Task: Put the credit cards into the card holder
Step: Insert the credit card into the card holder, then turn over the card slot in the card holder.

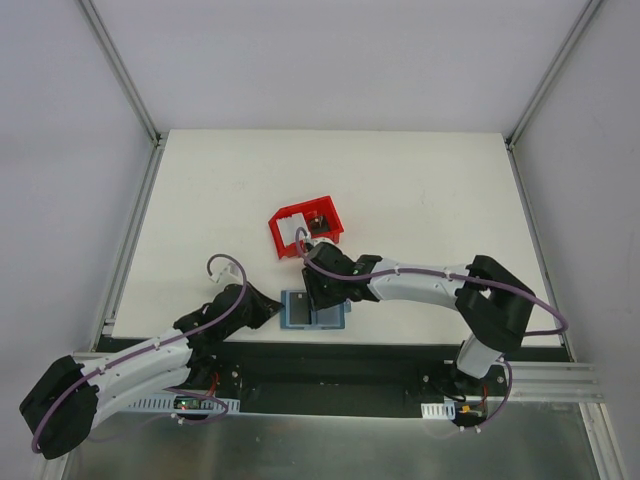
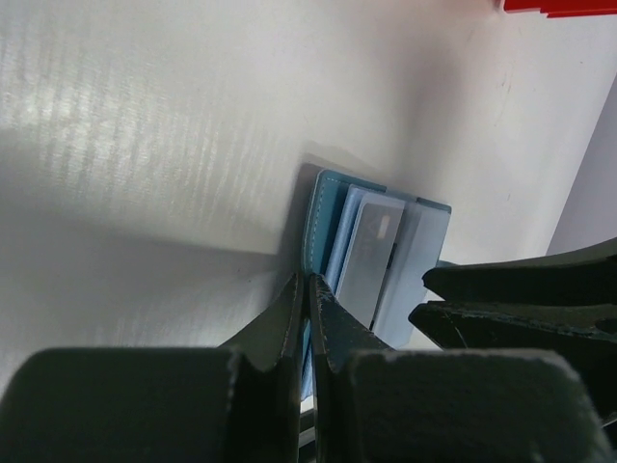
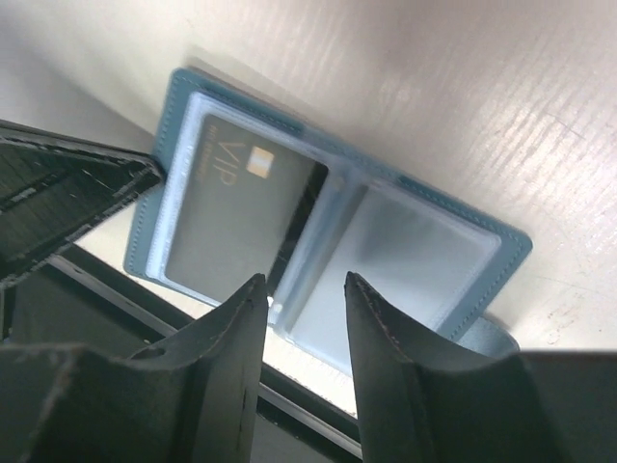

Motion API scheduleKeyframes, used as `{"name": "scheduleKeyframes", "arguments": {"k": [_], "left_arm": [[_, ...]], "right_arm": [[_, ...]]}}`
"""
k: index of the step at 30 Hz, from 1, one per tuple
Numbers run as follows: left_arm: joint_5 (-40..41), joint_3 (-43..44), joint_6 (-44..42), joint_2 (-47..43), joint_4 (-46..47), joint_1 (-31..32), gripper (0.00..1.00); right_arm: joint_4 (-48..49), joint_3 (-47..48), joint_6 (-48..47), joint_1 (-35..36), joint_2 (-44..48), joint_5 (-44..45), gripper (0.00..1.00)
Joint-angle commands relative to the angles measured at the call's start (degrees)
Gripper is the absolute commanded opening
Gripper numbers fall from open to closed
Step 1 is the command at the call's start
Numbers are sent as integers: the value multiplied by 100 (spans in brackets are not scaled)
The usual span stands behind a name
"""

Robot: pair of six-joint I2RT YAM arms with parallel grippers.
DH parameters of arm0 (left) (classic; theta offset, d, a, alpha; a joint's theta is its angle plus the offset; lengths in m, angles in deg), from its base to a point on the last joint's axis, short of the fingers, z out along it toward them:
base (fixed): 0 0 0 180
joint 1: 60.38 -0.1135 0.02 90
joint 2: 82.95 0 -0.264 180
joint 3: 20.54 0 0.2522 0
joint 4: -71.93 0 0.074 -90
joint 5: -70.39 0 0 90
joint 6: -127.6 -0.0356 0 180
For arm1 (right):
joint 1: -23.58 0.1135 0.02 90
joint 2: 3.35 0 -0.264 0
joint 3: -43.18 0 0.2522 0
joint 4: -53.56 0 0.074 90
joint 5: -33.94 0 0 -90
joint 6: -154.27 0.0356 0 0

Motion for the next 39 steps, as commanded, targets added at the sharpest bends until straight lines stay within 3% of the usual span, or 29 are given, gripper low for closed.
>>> {"name": "scheduleKeyframes", "arguments": {"k": [1,14,25,39], "left_arm": [[-207,310,-407,-4,-37,58,0],[-322,416,-583,31,-28,58,0],[-1139,592,-1286,541,130,58,0],[-1596,601,-1708,445,166,49,0]], "right_arm": [[167,289,-18,80,271,-37,42],[282,61,527,10,-37,-369,45],[449,-133,579,-227,-283,-652,45],[457,-229,527,-298,-362,-670,43]]}}
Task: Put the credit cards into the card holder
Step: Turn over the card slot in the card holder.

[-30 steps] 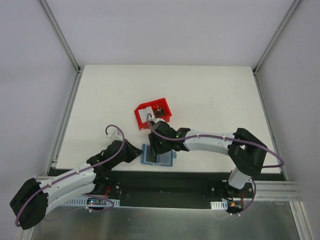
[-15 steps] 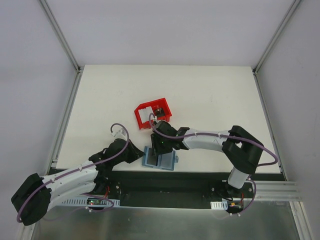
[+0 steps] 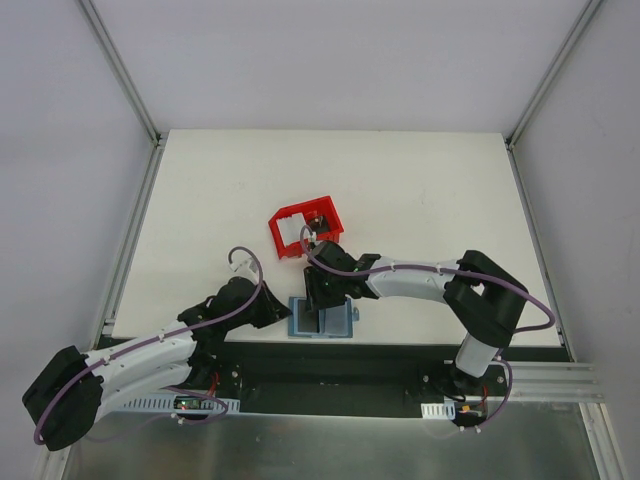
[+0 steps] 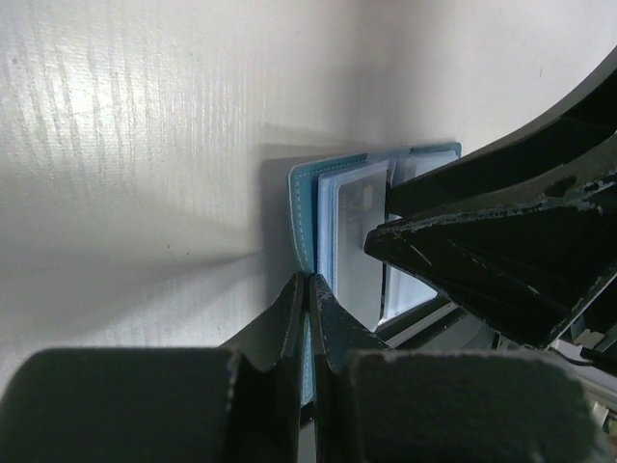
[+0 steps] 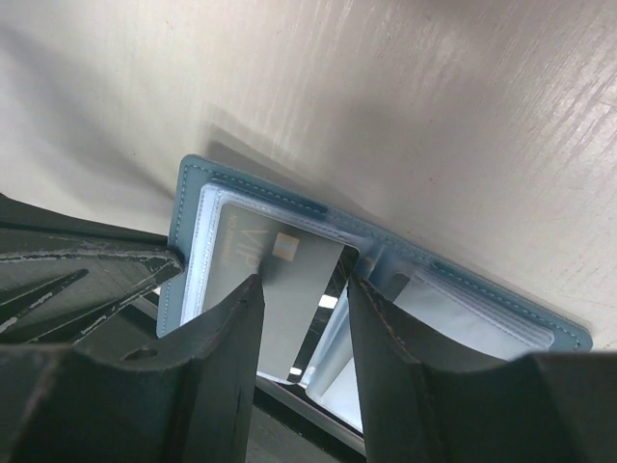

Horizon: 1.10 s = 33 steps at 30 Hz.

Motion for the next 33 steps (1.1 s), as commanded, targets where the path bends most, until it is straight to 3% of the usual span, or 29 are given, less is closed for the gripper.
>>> {"name": "scheduleKeyframes", "arguments": {"k": [1,9,21,33], "left_arm": [[-475,161,-292,-10,157,40,0],[-432,152,-292,16,253,49,0],[1054,267,437,-309,78,58,0],[1019,293,534,-247,-45,58,0]], "right_arm": [[35,-74,0,-35,-106,-10,43],[27,13,-140,-53,-63,-27,43],[-597,690,-563,228,325,781,51],[-545,963,-361,369,-132,799,52]]}}
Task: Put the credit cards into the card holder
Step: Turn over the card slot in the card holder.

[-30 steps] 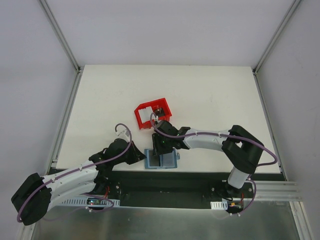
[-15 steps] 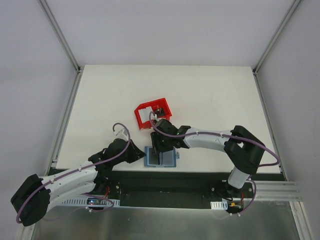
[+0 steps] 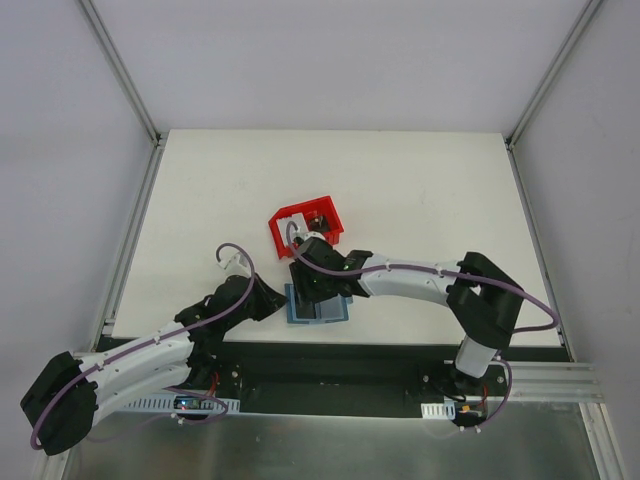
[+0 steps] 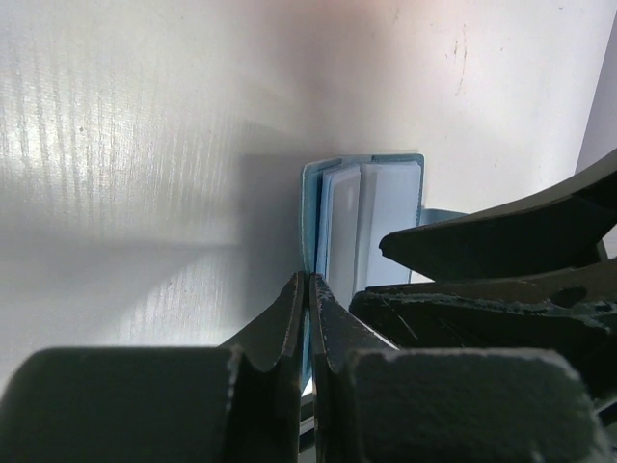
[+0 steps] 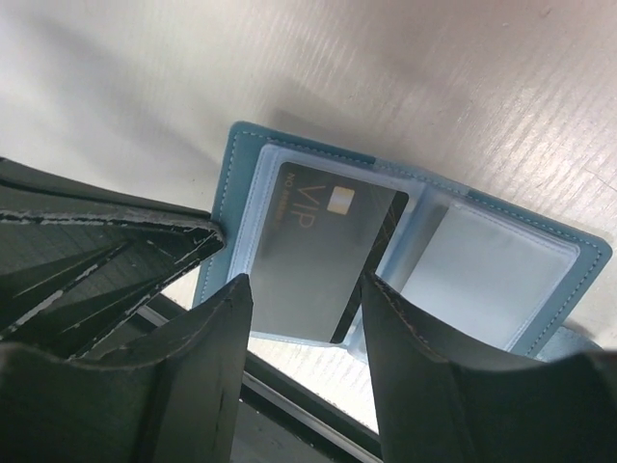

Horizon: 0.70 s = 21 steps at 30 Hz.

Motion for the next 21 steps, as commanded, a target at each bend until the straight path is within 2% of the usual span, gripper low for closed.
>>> {"name": "scheduleKeyframes", "arguments": {"k": [1,16,21], "left_arm": [[123,156,108,-5,38,47,0],[97,129,178,48,38,56,0],[70,147,152,30,29,56,0]], "right_arm": [[-60,248,90,52,-176,77,52],[99,336,178,184,-238,112,57],[-252,555,134,210,-510,218,57]]}}
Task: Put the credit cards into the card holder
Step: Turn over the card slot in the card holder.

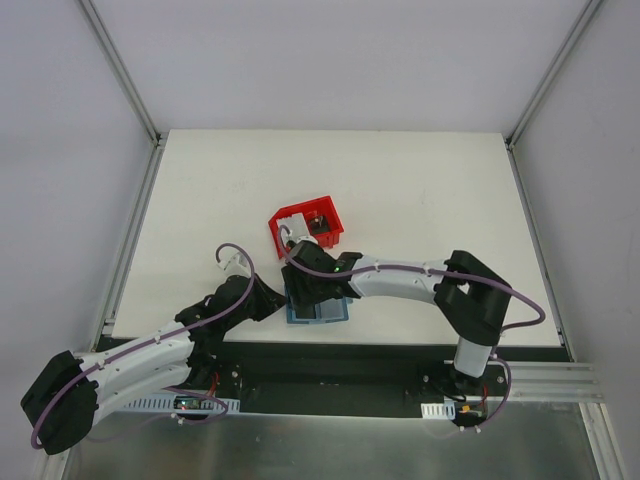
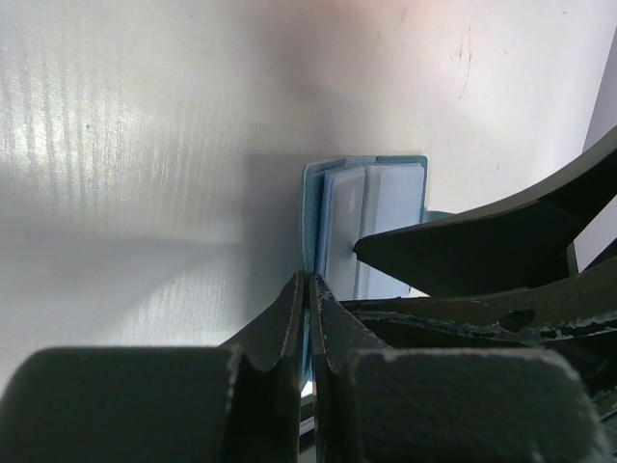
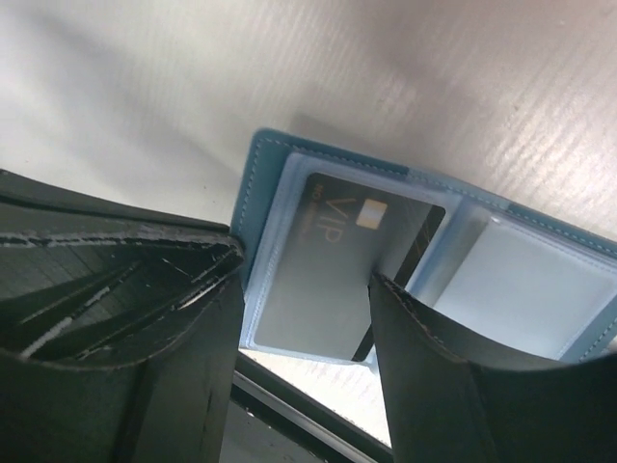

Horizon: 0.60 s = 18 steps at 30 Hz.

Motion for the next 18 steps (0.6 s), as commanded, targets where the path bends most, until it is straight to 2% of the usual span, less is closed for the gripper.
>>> {"name": "scheduleKeyframes", "arguments": {"k": [1,7,18], "left_arm": [[44,155,40,-26,57,56,0],[44,138,58,-53,49,55,0],[18,94,66,-26,49,55,0]], "right_arm": [[-322,381,27,68,-180,264,57],[-788,566,-70,130,-198,721,55],[133,100,-158,147,363,325,56]]}}
